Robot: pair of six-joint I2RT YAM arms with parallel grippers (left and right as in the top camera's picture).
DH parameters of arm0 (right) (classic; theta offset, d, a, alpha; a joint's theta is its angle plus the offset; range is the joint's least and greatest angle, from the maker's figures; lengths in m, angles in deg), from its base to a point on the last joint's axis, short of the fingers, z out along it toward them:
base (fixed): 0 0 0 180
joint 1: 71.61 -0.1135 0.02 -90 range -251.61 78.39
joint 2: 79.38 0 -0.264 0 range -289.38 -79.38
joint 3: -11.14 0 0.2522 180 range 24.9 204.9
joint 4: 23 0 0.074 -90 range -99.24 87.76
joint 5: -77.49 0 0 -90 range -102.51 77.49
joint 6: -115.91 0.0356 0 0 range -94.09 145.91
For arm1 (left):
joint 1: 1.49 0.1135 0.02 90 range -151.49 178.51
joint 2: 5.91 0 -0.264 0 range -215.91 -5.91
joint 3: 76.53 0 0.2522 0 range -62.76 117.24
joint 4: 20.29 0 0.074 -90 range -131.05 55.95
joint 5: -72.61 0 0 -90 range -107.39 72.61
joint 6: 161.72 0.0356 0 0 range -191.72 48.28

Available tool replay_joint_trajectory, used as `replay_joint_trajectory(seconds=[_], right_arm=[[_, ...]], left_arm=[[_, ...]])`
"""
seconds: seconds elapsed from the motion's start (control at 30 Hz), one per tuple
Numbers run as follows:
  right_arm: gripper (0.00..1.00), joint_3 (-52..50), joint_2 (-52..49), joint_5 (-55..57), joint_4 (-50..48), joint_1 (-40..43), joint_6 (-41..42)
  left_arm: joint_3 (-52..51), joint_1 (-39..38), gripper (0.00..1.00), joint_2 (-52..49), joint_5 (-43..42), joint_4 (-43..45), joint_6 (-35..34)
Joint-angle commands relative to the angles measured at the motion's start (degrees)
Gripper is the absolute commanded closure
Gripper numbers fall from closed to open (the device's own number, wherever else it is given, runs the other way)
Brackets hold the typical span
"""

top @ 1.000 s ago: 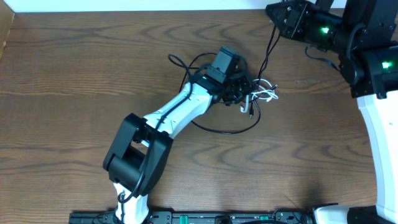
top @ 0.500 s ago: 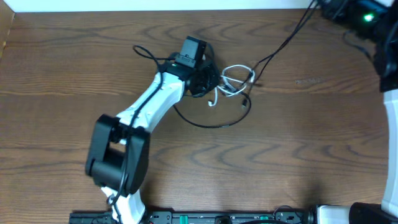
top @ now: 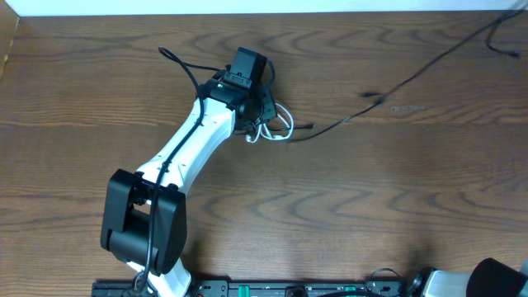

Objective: Untangle cables

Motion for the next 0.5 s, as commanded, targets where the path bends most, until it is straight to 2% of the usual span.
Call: replay_joint_trajectory(seconds=[0.0, 0.13, 0.3, 0.47], right_arm=[[0.99, 1.38, 0.22, 10.23, -0.35, 1.99, 0.66], [0.99, 1.38, -2.14, 10.25, 2.60, 0.90, -0.92], [0.99, 1.38, -5.95, 12.48, 10.51, -1.57, -16.06], [0.99, 1.38, -11.10, 13.07, 9.01, -2.93, -27.93]], left_arm=[[0.48, 1.01, 0.93, 0.11, 3.15, -0.76, 3.96], [0.48, 1.01, 0.92, 0.11, 3.13, -0.76, 5.03], [0.48, 1.01, 0.92, 0.11, 2.62, -1.42, 4.98], [0.55, 1.01, 0.93, 0.85, -0.02, -1.46, 5.35]])
